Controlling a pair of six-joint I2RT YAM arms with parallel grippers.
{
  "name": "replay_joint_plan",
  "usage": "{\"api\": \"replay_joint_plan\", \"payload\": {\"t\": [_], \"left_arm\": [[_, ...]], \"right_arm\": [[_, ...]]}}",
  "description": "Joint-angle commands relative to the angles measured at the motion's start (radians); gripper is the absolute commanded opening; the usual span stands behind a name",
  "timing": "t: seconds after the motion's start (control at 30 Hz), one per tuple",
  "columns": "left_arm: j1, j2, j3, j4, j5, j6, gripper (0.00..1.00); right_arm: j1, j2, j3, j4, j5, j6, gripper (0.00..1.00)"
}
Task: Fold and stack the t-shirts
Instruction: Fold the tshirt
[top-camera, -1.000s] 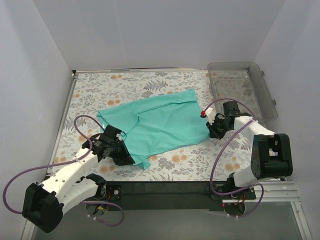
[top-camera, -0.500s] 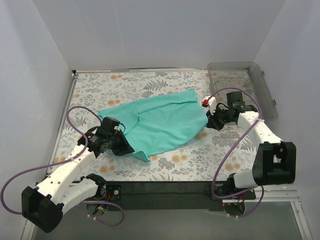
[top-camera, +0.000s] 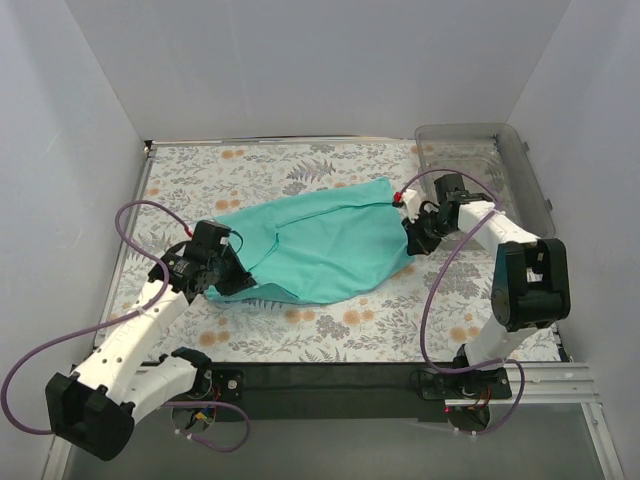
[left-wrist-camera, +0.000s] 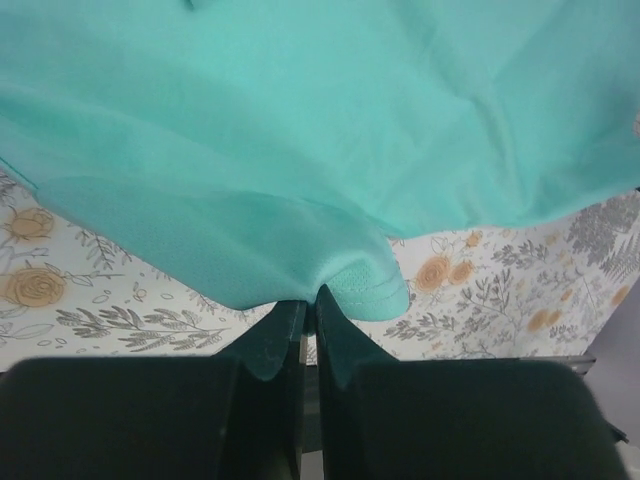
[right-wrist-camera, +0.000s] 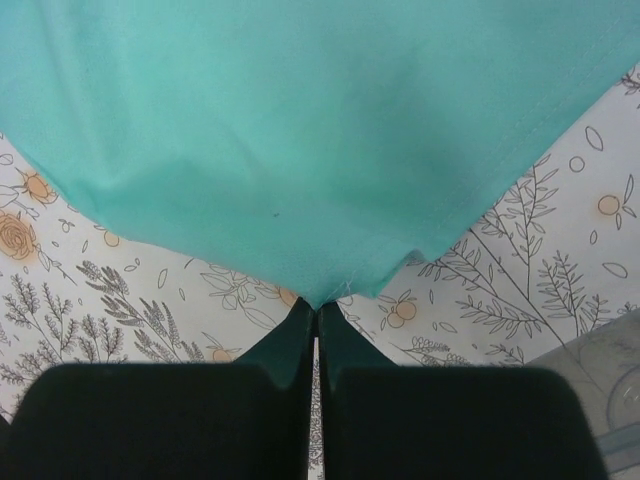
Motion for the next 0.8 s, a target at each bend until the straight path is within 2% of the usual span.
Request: {"api": "replay_joint_plan", "payload": {"t": [0.0,0.1,0.17,0.27,0.33,0.47,0.63,0.77], "left_arm": [[0.057,0.006,0.020,0.017,-0.051,0.042,0.05],[0.135,0.019,0.012,0.055,0.003,0.068,0.05],[0.187,0.040,0.011,0.080,0.027,0.092,0.04],[0.223,0.072,0.009,0.101,0.054,0.117,0.04],[0.244,0.088,0.006,0.121,0.065,0.128,0.04],[0.274,0.117,-0.003,0.149,0.085,0.145,0.03],[0.304,0.138,-0.009,0.175,0.105,0.160,0.03],[0.315,0.144,-0.014,0.178,0.119,0.166,0.03]], "right_arm": [[0.031,0.024,0.072,-0.013,0.033,0.026,0.03],[0.048,0.059,0.117,-0.013,0.062,0.052,0.09],[0.052,0.078,0.155,-0.010,0.093,0.067,0.23],[0.054,0.086,0.196,-0.010,0.132,0.089,0.34],[0.054,0.076,0.224,-0.012,0.148,0.087,0.37],[0.054,0.029,0.230,-0.021,0.144,0.040,0.37],[0.057,-0.042,0.166,-0.139,0.041,-0.219,0.38],[0.066,-0.019,0.111,-0.182,0.065,-0.374,0.41]]}}
